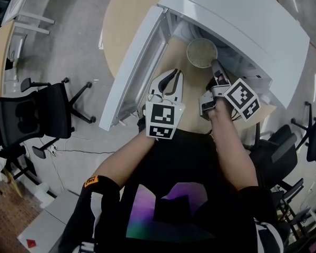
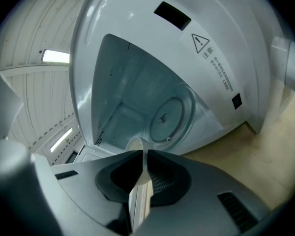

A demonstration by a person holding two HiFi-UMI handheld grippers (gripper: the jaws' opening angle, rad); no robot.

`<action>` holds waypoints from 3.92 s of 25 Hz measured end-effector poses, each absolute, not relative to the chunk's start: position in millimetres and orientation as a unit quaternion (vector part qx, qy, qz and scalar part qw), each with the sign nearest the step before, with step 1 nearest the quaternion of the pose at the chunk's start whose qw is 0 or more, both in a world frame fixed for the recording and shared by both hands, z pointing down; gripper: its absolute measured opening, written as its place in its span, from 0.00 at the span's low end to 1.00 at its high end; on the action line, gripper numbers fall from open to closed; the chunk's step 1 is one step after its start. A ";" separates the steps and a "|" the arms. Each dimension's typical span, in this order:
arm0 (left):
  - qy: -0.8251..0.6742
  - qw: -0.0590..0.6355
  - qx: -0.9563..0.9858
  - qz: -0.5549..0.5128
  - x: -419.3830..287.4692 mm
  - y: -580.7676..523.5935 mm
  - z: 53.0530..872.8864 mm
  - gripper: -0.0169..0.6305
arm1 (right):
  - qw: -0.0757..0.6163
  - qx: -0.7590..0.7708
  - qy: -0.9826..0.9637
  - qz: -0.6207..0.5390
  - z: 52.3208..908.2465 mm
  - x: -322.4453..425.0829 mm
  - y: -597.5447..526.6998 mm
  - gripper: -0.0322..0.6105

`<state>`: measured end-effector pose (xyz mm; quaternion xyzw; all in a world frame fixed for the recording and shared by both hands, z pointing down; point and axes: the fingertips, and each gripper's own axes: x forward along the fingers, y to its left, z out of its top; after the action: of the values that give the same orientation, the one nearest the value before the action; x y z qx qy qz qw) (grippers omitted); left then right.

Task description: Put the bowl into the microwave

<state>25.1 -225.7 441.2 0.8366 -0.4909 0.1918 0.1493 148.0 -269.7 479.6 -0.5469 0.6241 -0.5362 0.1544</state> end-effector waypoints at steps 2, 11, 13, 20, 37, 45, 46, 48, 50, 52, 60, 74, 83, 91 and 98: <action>-0.491 0.148 0.838 0.188 28.5 -232.7 438.4 0.12 | 0.164 -0.554 0.619 -0.531 478.0 151.7 -275.9 0.12; -0.489 0.154 0.840 0.178 40.3 -269.9 432.4 0.12 | 0.213 -0.585 0.587 -0.518 480.2 167.7 -302.0 0.12; -0.487 0.152 0.841 0.180 43.2 -276.9 433.4 0.12 | 0.227 -0.588 0.579 -0.517 481.8 170.4 -307.2 0.12; -0.483 0.156 0.840 0.193 45.9 -288.1 439.9 0.12 | 0.272 -0.598 0.550 -0.515 487.7 179.2 -322.6 0.12; -0.476 0.169 0.840 0.198 44.8 -301.6 445.7 0.12 | 0.292 -0.630 0.497 -0.521 518.2 194.4 -335.2 0.12; -0.474 0.171 0.841 0.196 44.5 -301.3 445.4 0.12 | 0.303 -0.627 0.489 -0.525 510.8 189.6 -340.2 0.12; -0.475 0.172 0.841 0.196 44.5 -301.3 445.4 0.12 | 0.304 -0.629 0.488 -0.524 510.7 190.1 -340.4 0.12; -0.475 0.172 0.841 0.196 44.7 -300.9 445.8 0.12 | 0.304 -0.632 0.489 -0.518 510.5 191.5 -340.9 0.12; -0.475 0.171 0.841 0.196 44.9 -300.1 445.9 0.12 | 0.307 -0.633 0.492 -0.513 509.3 192.7 -342.1 0.12; -0.475 0.171 0.841 0.195 44.9 -299.7 445.3 0.11 | 0.309 -0.633 0.494 -0.510 507.8 193.8 -343.8 0.12; -0.477 0.171 0.842 0.186 44.5 -297.6 439.6 0.12 | 0.303 -0.635 0.502 -0.504 506.3 191.9 -343.0 0.12; -0.481 0.176 0.843 0.166 41.9 -286.8 432.0 0.12 | 0.294 -0.630 0.509 -0.507 505.4 189.2 -327.0 0.15; -0.478 0.174 0.847 0.157 46.7 -279.6 426.3 0.12 | 0.267 -0.634 0.535 -0.490 499.4 188.8 -308.9 0.16; -0.480 0.175 0.848 0.139 45.0 -269.1 414.9 0.12 | 0.118 -0.614 0.702 -0.340 453.4 158.8 -273.5 0.16; -0.481 0.167 0.852 0.126 43.2 -250.9 402.9 0.12 | 0.021 -0.598 0.770 -0.219 416.2 144.0 -237.5 0.15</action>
<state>43.2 -250.9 402.9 0.8517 -0.4806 0.1256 0.1670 144.0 -237.5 416.2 -0.5983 0.7705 -0.2190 0.0206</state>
